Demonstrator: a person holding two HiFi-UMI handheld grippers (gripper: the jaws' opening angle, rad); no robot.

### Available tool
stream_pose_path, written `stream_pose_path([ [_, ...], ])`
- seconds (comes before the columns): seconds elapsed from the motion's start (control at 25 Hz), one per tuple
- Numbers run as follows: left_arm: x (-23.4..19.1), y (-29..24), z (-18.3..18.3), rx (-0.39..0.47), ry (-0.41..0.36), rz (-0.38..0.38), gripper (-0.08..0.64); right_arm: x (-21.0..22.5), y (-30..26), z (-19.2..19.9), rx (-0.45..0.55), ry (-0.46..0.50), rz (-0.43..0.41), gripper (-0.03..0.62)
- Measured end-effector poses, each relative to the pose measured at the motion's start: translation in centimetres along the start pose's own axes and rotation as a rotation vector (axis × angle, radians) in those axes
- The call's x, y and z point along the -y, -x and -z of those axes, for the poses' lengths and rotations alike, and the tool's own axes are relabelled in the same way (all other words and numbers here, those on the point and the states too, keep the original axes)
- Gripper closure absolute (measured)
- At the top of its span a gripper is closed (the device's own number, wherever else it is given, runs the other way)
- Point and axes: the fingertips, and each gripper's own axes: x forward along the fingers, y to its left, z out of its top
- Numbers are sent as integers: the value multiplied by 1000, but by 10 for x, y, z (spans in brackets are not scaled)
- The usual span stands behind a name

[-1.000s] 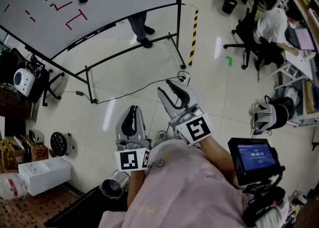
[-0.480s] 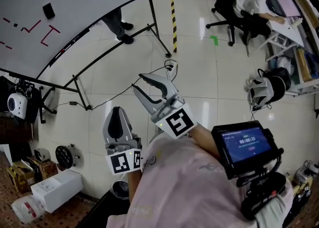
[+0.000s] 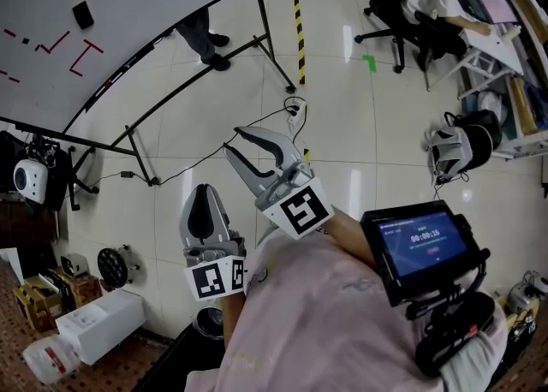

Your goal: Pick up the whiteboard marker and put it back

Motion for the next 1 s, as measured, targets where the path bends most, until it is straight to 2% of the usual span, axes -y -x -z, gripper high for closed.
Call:
stream_pose_path([
  [0.08,-2,1,2,-2,7,-9,537,1,1,0,10,1,16,520],
  [0.32,-1,1,8,-11,13,-4,537,8,2,7,-26,-42,65,523],
  [1.0,-5,-3,15,-34,28,-4,537,13,0,12,-51,-24,65,523],
])
